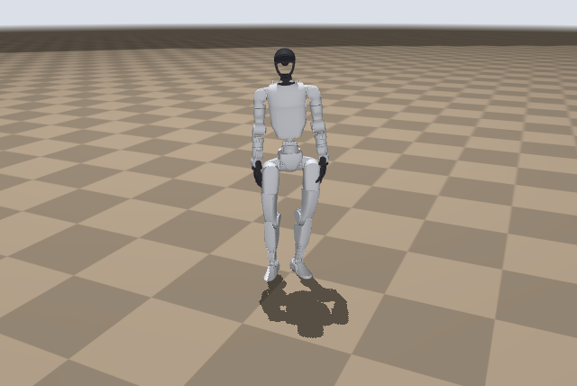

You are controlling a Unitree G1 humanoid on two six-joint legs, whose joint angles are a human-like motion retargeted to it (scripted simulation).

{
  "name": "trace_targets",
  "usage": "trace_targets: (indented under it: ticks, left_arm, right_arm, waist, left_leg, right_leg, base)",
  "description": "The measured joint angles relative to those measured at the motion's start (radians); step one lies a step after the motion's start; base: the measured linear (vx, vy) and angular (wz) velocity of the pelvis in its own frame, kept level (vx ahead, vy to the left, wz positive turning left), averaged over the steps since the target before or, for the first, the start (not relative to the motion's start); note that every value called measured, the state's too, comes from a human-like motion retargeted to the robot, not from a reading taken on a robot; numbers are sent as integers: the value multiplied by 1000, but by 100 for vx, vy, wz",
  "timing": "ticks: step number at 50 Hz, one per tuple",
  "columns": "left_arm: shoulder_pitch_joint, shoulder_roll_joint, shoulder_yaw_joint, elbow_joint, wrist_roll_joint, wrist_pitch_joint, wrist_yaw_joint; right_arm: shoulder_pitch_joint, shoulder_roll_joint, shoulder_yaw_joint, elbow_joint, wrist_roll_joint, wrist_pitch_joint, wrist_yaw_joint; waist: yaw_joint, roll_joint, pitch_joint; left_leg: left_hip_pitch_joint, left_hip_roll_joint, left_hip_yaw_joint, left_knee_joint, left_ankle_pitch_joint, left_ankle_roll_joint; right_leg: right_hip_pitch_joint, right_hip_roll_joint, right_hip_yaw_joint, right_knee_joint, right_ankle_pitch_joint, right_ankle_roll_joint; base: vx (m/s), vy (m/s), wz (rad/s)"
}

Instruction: In place motions

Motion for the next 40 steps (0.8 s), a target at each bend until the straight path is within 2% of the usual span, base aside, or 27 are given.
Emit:
trace_targets:
  ticks: [17,40]
  left_arm:
    - [-3,-8,-11,-7,16,-4,1]
    - [-2,-6,-7,-9,6,-6,19]
  right_arm:
    - [-8,-17,-16,-6,10,-15,3]
    - [-1,-14,-23,-11,16,-12,10]
  waist:
    - [12,-9,10]
    - [-13,-38,33]
  left_leg:
    - [24,-25,-13,-20,1,23]
    - [61,-96,-91,-38,-7,66]
  right_leg:
    - [18,2,-17,-3,-3,1]
    - [59,-44,-86,0,-13,25]
  base:
    - [0,0,0]
    - [-6,4,15]
